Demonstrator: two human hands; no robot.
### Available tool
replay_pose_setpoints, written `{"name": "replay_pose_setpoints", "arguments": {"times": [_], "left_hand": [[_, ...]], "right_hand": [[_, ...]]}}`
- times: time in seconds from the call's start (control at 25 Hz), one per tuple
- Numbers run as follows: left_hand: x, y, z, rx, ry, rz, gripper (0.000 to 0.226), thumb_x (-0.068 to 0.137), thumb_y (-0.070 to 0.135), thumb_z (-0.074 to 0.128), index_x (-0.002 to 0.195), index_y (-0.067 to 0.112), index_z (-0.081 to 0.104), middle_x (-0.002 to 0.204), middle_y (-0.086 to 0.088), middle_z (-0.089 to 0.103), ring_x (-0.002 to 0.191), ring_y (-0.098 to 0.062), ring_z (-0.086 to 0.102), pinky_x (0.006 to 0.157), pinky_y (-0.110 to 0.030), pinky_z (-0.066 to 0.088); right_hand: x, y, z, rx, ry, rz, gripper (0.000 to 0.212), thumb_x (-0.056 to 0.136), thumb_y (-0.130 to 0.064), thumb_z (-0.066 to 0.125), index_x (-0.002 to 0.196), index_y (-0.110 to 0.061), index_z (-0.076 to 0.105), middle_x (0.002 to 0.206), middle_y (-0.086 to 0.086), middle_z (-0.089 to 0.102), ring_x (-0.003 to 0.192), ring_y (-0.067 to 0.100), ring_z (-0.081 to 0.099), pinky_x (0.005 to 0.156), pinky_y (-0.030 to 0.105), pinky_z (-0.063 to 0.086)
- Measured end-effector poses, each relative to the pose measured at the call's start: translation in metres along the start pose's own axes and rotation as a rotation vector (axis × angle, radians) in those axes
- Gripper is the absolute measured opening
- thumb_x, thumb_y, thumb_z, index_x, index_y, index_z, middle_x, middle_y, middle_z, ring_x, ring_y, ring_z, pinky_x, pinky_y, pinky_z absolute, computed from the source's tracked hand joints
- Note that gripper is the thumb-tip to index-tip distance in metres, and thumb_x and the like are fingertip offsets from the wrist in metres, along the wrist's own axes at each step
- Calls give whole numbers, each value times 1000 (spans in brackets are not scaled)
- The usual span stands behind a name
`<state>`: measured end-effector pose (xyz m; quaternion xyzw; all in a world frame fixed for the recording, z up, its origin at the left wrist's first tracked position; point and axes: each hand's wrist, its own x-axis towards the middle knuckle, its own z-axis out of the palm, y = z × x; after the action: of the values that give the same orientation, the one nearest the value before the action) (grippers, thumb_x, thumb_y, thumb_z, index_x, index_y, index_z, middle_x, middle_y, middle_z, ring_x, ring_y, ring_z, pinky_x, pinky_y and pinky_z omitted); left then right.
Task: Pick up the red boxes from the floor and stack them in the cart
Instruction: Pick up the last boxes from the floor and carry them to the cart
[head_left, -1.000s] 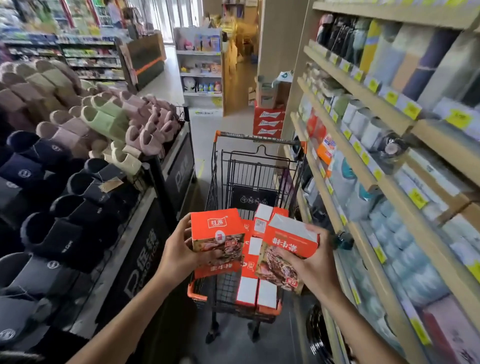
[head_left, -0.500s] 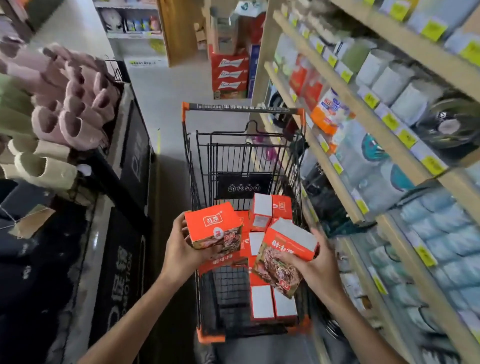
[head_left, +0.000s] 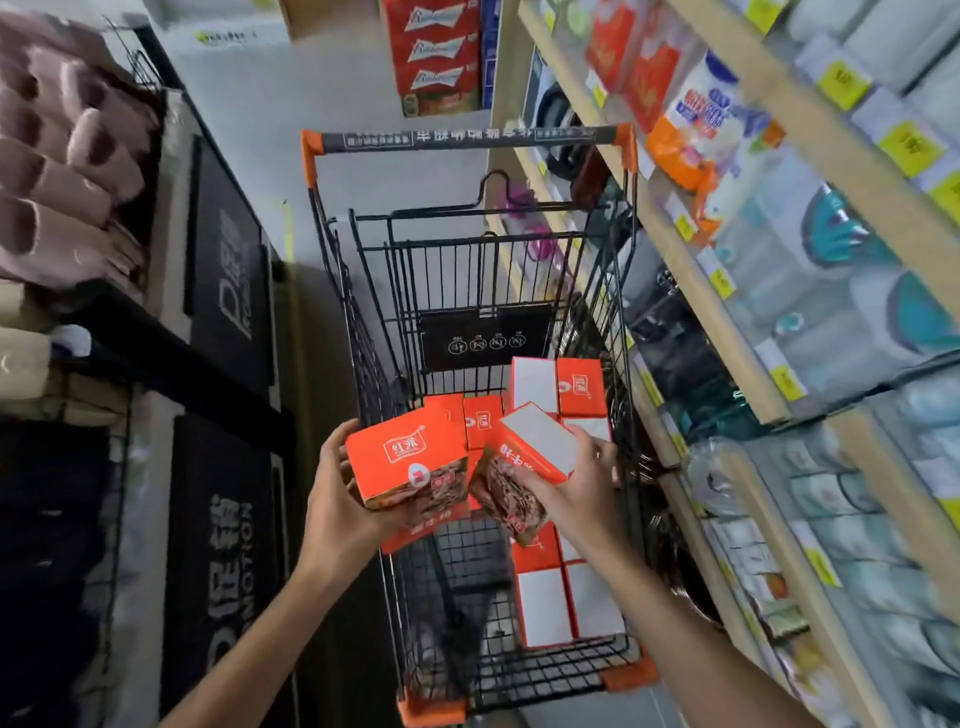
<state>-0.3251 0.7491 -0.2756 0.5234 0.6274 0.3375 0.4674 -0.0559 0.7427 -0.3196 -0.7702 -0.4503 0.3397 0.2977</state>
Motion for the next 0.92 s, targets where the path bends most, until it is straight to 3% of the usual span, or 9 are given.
{"name": "replay_pose_setpoints", "arguments": {"times": [0.12, 0.24, 0.32, 0.4, 0.52, 0.64, 0.72, 0.8, 0.92], "left_hand": [[10, -6, 8, 17, -8, -12, 114, 53, 29, 95, 147, 33, 31, 129, 17, 54, 120, 1, 54, 96, -29, 49], [16, -8, 20, 17, -19, -26, 114, 49, 37, 92, 146, 35, 32, 129, 16, 56, 123, -5, 54, 99, -34, 50], [21, -12, 28, 10, -25, -36, 114, 49, 40, 92, 146, 35, 32, 130, 16, 56, 124, -6, 54, 102, -39, 50], [24, -16, 34, 7, -31, -44, 116, 48, 47, 93, 147, 35, 32, 130, 15, 57, 125, -9, 55, 104, -44, 50], [28, -19, 40, 23, -43, -54, 119, 46, 58, 92, 147, 38, 32, 130, 18, 57, 127, -10, 54, 105, -49, 49], [34, -21, 43, 24, -40, -60, 118, 45, 60, 91, 146, 39, 32, 128, 25, 56, 126, -7, 54, 105, -45, 49], [37, -23, 46, 24, -22, -67, 115, 49, 57, 93, 145, 39, 33, 129, 24, 55, 126, -6, 54, 105, -43, 49], [39, -26, 47, 28, 1, -70, 115, 49, 50, 93, 145, 36, 32, 131, 18, 54, 125, -5, 53, 104, -42, 49], [38, -32, 51, 30, 15, -94, 115, 48, 48, 92, 144, 31, 31, 132, 12, 53, 123, -4, 53, 99, -35, 51]], "right_hand": [[26, 20, 24, 37, 30, 47, 103, 58, -58, 90, 138, -12, 44, 123, 2, 37, 119, 18, 48, 91, 21, 40], [40, 38, 41, 3, 63, 93, 94, 63, -52, 92, 134, -13, 43, 128, 3, 41, 118, 19, 51, 80, 23, 46], [47, 46, 49, -55, 133, 115, 96, 61, -63, 88, 131, -14, 44, 128, 2, 43, 116, 17, 48, 77, 28, 47], [52, 54, 57, -135, 204, 146, 97, 59, -71, 84, 127, -14, 45, 128, 4, 46, 117, 19, 45, 84, 31, 47], [55, 68, 68, -182, 291, 203, 96, 56, -66, 87, 124, -11, 49, 129, 10, 51, 118, 26, 44, 95, 36, 40], [59, 82, 81, -232, 344, 145, 95, 65, -73, 76, 133, -12, 49, 141, 11, 47, 130, 30, 40, 108, 46, 36], [65, 90, 89, -361, 293, 47, 89, 76, -78, 51, 144, -20, 46, 156, 8, 37, 147, 32, 28, 120, 53, 20], [69, 97, 94, -471, 244, -6, 82, 82, -76, 37, 148, -28, 45, 162, 4, 31, 155, 31, 16, 123, 57, 8], [69, 100, 91, -491, 186, -23, 87, 80, -81, 45, 149, -30, 43, 165, 4, 27, 157, 30, 9, 123, 58, 4]]}}
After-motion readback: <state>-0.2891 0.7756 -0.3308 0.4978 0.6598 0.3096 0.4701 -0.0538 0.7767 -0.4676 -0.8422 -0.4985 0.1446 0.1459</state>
